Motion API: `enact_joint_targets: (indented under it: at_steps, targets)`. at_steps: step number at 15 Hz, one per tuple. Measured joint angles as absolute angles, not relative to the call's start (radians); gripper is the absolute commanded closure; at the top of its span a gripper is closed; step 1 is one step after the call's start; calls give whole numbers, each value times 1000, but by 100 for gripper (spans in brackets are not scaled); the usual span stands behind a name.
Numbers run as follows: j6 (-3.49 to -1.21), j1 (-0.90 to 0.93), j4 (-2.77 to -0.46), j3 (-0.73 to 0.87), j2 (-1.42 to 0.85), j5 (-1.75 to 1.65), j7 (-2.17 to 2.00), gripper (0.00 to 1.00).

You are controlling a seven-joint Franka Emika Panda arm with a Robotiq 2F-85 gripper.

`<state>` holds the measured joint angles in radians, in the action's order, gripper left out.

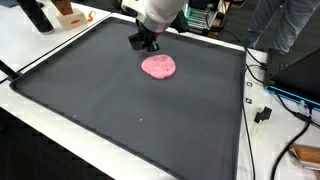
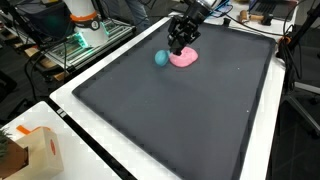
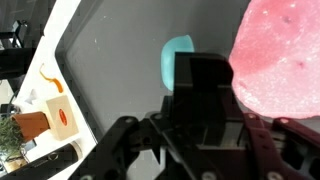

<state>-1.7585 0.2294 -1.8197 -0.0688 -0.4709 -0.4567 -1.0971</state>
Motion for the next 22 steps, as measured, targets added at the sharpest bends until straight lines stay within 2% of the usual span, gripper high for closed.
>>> enact_joint_targets:
  at_steps: [22]
  targets:
    - [-1721, 234, -1777, -52, -506, -422, -1018, 75]
